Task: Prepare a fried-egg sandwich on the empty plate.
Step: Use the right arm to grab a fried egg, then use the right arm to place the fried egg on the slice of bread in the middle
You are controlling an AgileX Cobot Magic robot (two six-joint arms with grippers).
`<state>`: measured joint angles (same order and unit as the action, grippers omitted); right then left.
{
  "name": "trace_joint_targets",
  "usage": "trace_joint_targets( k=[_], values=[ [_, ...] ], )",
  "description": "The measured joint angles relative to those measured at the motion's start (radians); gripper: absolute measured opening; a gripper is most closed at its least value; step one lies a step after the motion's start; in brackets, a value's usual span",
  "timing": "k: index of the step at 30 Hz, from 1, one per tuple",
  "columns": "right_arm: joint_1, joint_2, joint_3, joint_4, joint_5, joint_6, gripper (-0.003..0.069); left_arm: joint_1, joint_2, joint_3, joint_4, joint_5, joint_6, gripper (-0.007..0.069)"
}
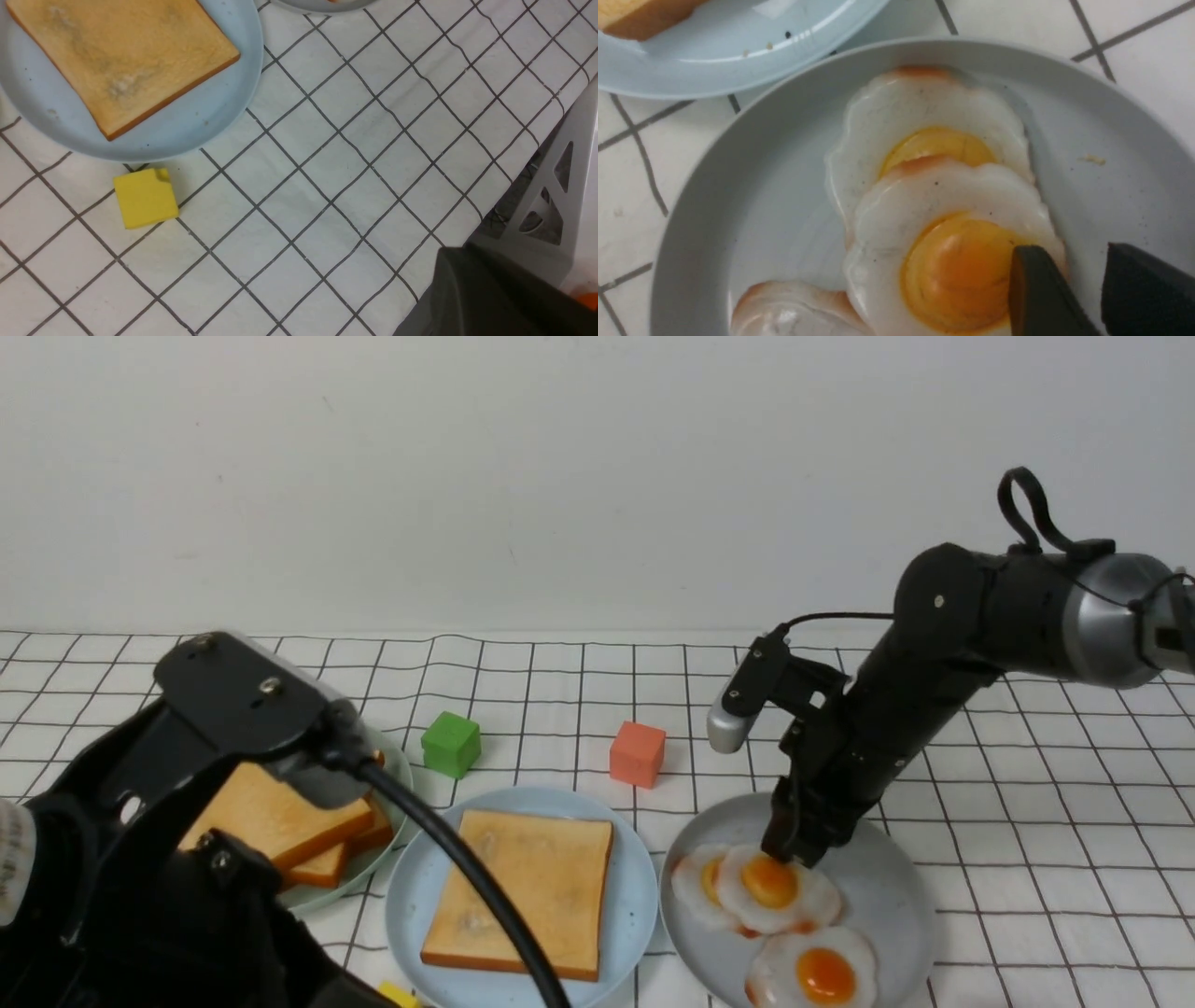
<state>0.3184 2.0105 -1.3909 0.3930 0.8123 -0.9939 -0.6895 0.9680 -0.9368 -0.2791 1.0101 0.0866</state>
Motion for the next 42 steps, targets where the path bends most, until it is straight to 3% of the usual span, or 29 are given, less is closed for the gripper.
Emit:
trace_joint_targets(
  k=[8,13,16,42],
  values=[
    [0.000,0.027,-0.009,0.009,0.007,-0.007,0.0197,0.000,0.000,0.000,0.000,0.005,0.000,0.0008],
    [0.000,0.052,-0.017,0.017,0.015,-0.011,0.0039,0.000,0.000,0.000,0.000,0.006,0.000,0.0015],
    [-0.002,0.052,-0.018,0.020,0.016,-0.015,-0.0001,0.000,0.000,0.000,0.000,0.006,0.000,0.0018],
    [0.000,-0.057,-0.007,-0.015,0.056,0.008,-0.0009,0.000,0.000,0.000,0.001,0.026,0.000,0.0036]
  ],
)
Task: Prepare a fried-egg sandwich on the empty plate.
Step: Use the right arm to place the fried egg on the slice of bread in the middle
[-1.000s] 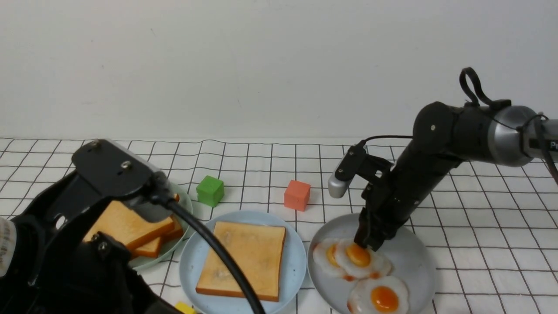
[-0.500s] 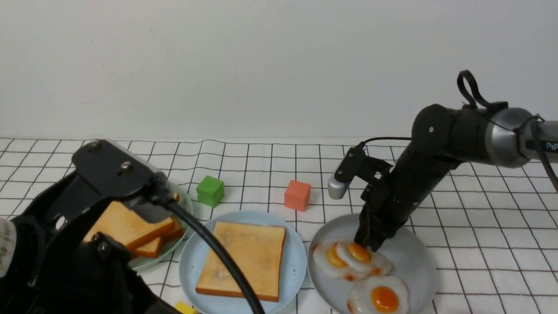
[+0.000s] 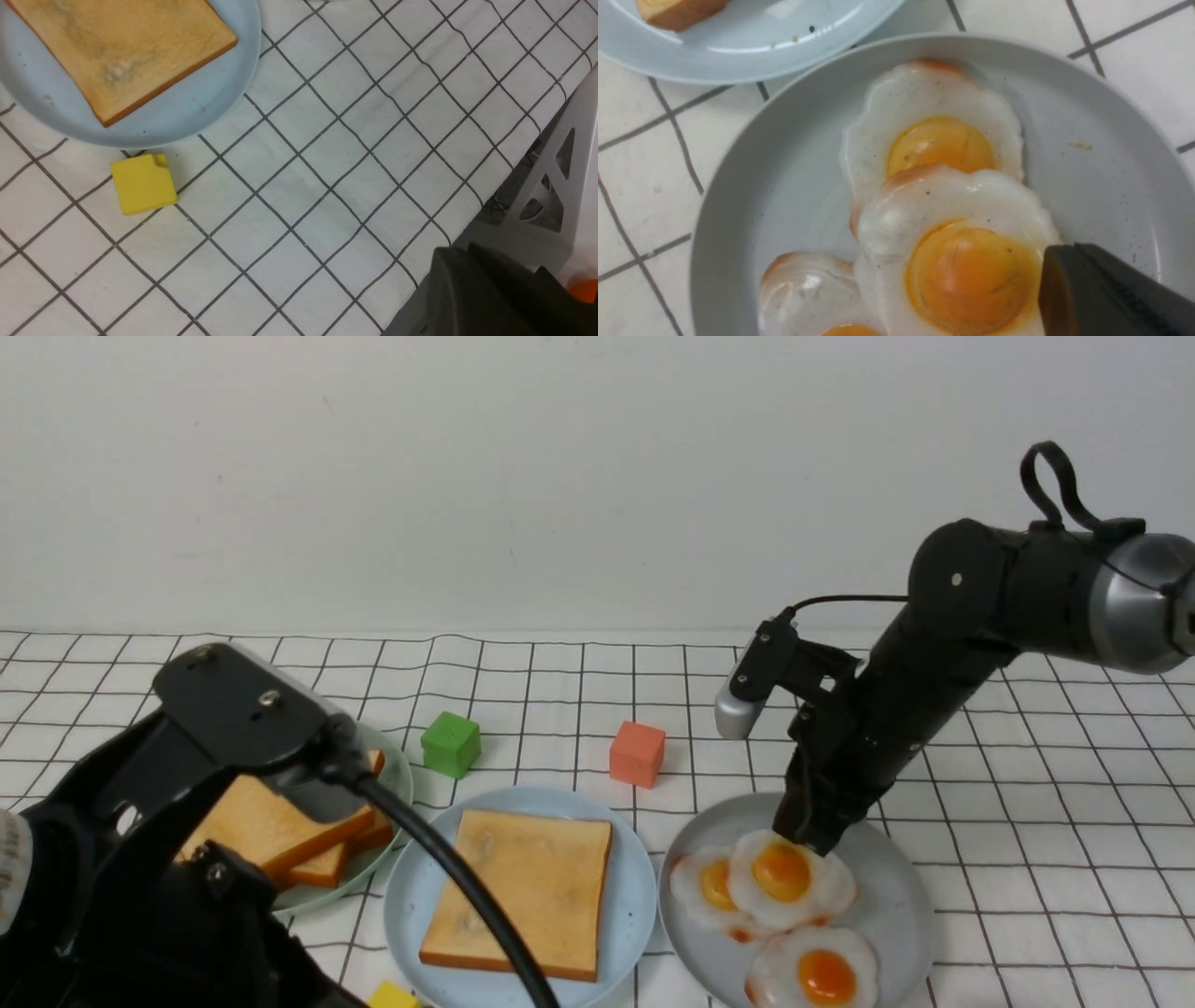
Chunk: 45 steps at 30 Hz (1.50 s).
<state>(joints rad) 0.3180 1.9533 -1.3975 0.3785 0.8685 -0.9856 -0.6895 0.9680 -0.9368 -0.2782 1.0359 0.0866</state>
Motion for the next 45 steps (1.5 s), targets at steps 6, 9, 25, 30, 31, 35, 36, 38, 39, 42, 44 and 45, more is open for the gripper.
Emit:
trace_joint_targets(
  k=[6,9,25,30,31,35,36,38,39,42,44,45],
  values=[
    [0.000,-0.018,0.000,0.029,0.007,0.018,-0.0009,0.000,0.000,0.000,0.001,0.001,0.000,0.0039],
    [0.000,-0.018,0.000,0.066,0.007,0.018,-0.0009,0.000,0.000,0.000,0.003,0.002,0.000,0.0039],
    [0.043,-0.018,-0.024,0.251,-0.008,0.037,-0.0010,0.000,0.000,0.000,0.015,0.010,0.000,0.0039],
    [0.117,0.023,-0.143,0.262,-0.016,0.120,-0.0010,0.000,-0.035,0.000,0.078,0.030,-0.038,0.0039],
    [0.127,0.035,-0.165,0.262,-0.016,0.127,-0.0010,0.000,-0.046,0.000,0.091,0.033,-0.052,0.0039],
    [0.173,0.110,-0.258,0.262,-0.012,0.159,-0.0010,0.000,-0.105,0.000,0.163,0.054,-0.116,0.0040],
    [0.191,0.140,-0.278,0.262,-0.013,0.164,-0.0010,0.000,-0.125,0.000,0.181,0.064,-0.135,0.0043],
    [0.209,0.171,-0.297,0.264,-0.023,0.167,-0.0008,0.000,-0.147,0.000,0.197,0.079,-0.158,0.0046],
    [0.221,0.192,-0.301,0.266,-0.033,0.167,-0.0006,0.000,-0.163,0.000,0.204,0.090,-0.172,0.0048],
    [0.242,0.220,-0.302,0.266,-0.057,0.170,0.0007,0.000,-0.193,0.000,0.210,0.105,-0.191,0.0050],
    [0.249,0.222,-0.302,0.266,-0.059,0.176,0.0026,0.000,-0.206,0.000,0.218,0.114,-0.203,0.0053],
    [0.251,0.219,-0.302,0.266,-0.061,0.181,0.0037,0.000,-0.210,0.000,0.224,0.116,-0.210,0.0054]
  ],
)
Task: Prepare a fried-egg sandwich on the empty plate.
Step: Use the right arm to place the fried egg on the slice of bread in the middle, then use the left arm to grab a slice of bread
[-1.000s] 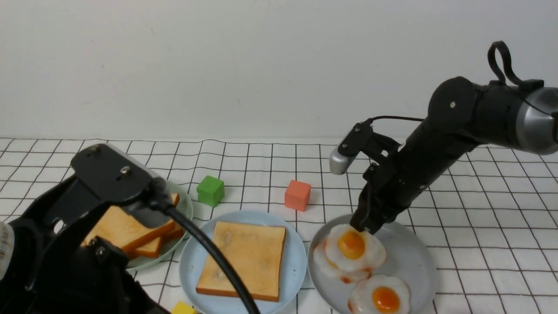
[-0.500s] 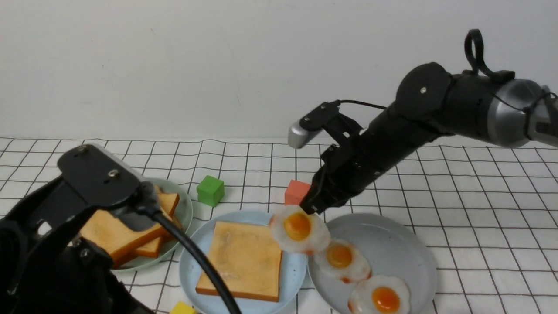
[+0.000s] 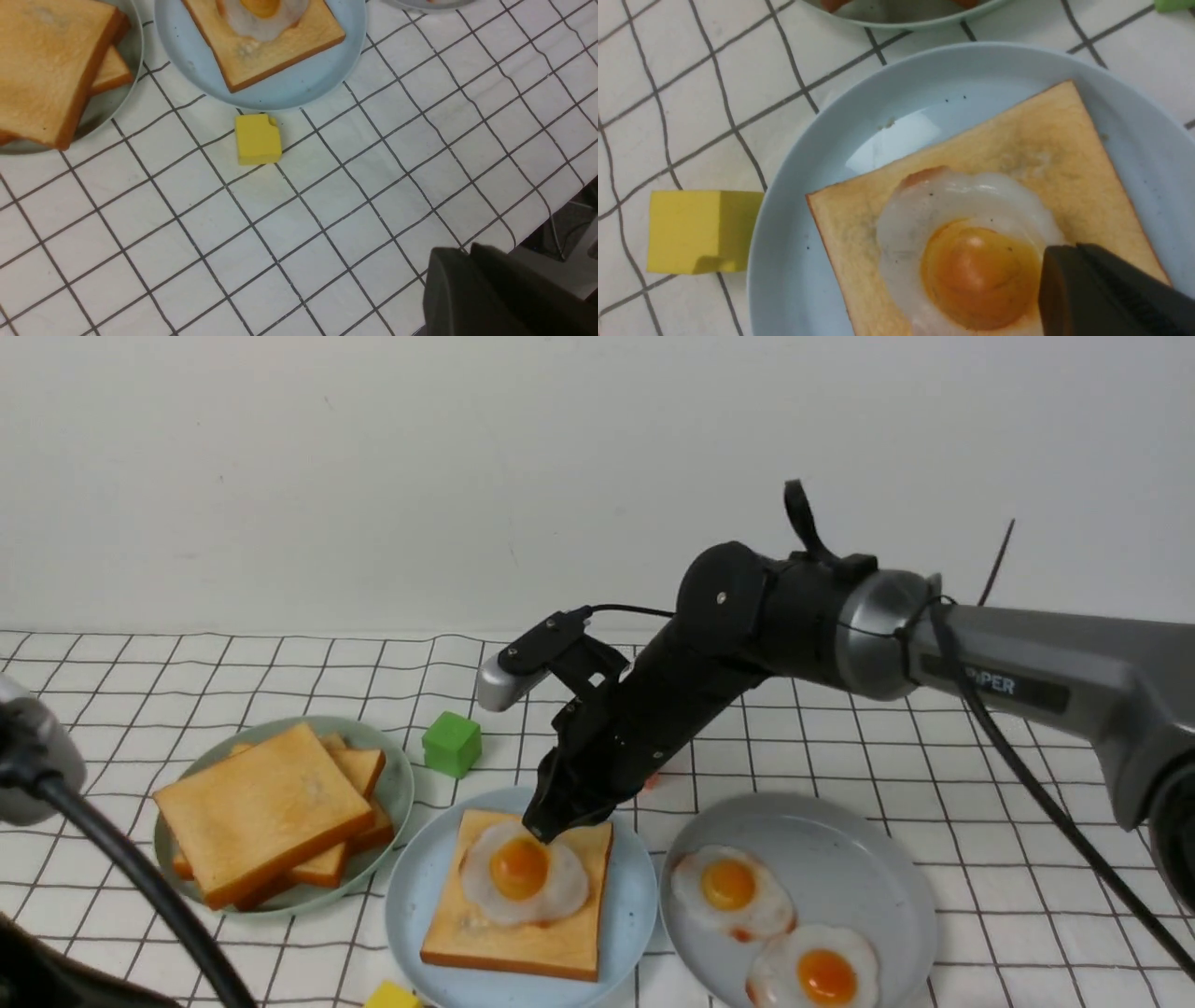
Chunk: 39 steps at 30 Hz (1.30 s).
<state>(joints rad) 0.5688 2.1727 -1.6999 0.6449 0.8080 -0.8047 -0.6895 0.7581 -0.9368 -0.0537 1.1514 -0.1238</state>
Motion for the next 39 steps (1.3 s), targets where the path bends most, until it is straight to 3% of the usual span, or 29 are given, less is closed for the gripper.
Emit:
trace_joint_targets(
  k=[2,7,11,15,18,21,27,31,35,39],
  values=[
    [0.000,-0.011,0.000,-0.006,-0.004,0.023,0.0074,0.000,-0.002,0.000,0.021,0.001,-0.022,0.0057],
    [0.000,-0.094,0.000,-0.113,0.013,0.096,0.0246,0.000,-0.002,0.021,0.110,-0.053,-0.095,0.0064],
    [-0.002,-0.251,0.000,-0.247,0.080,0.173,0.0393,0.000,0.019,0.084,0.199,-0.212,-0.207,0.0071],
    [-0.023,-0.441,0.000,-0.329,0.192,0.285,0.0450,0.036,0.131,0.095,0.261,-0.311,-0.324,0.0071],
    [-0.040,-0.549,0.000,-0.345,0.278,0.320,0.0458,0.123,0.242,0.065,0.248,-0.324,-0.308,0.0071],
    [-0.042,-0.622,0.017,-0.345,0.315,0.336,0.0459,0.204,0.311,0.028,0.186,-0.330,-0.251,0.0071],
    [-0.041,-0.809,0.212,-0.302,0.291,0.347,0.0459,0.540,0.470,-0.019,-0.225,-0.336,0.005,0.0074],
    [-0.041,-0.929,0.370,-0.270,0.210,0.338,0.0459,0.764,0.535,-0.019,-0.428,-0.328,0.085,0.0089],
    [-0.041,-1.013,0.461,-0.244,0.167,0.307,0.0459,0.902,0.584,-0.020,-0.481,-0.332,0.100,0.0128],
    [-0.041,-1.094,0.537,-0.202,0.132,0.261,0.0459,0.990,0.674,-0.020,-0.488,-0.364,0.108,0.0241]
  ],
)
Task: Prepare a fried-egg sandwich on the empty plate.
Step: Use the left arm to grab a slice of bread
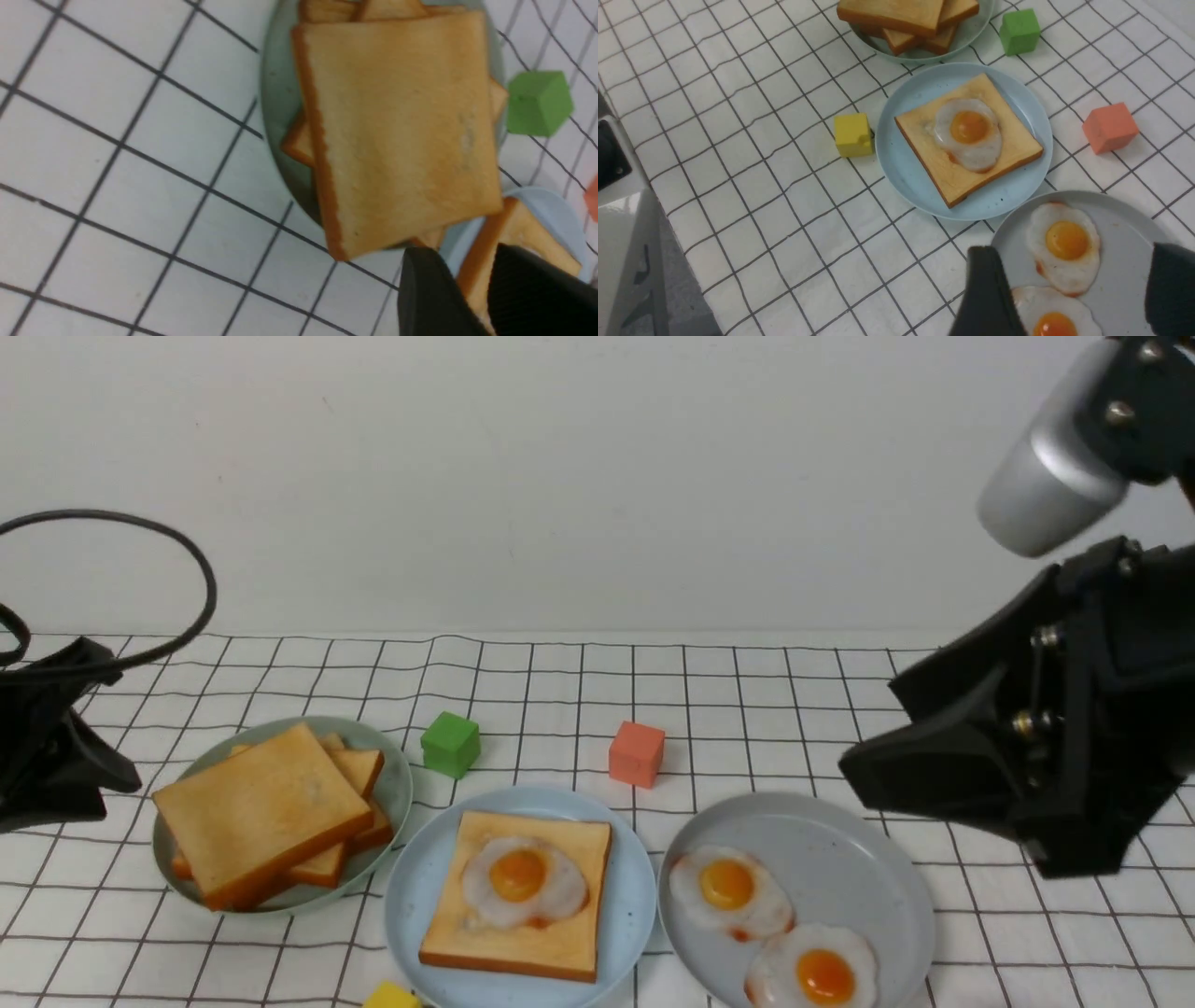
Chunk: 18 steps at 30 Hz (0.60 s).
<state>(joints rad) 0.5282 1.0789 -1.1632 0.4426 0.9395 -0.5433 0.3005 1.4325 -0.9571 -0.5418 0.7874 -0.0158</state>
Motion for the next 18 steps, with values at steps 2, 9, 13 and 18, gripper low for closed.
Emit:
trace_joint_targets(
  k=[2,9,13,18],
  values=[
    [0.000,-0.011,0.005,0.004,-0.004,-0.006,0.0459,0.004,0.034,0.000,-0.007,-0.020,0.016,0.0281],
    [0.000,-0.024,0.013,0.015,-0.009,-0.009,0.0459,0.005,0.164,0.000,-0.094,-0.141,0.091,0.0349],
    [0.000,-0.024,0.013,0.015,-0.009,-0.012,0.0459,0.005,0.215,0.000,-0.124,-0.176,0.113,0.0351],
    [0.000,-0.024,0.013,0.015,-0.009,-0.012,0.0459,0.005,0.286,0.000,-0.194,-0.221,0.176,0.0342]
  ],
)
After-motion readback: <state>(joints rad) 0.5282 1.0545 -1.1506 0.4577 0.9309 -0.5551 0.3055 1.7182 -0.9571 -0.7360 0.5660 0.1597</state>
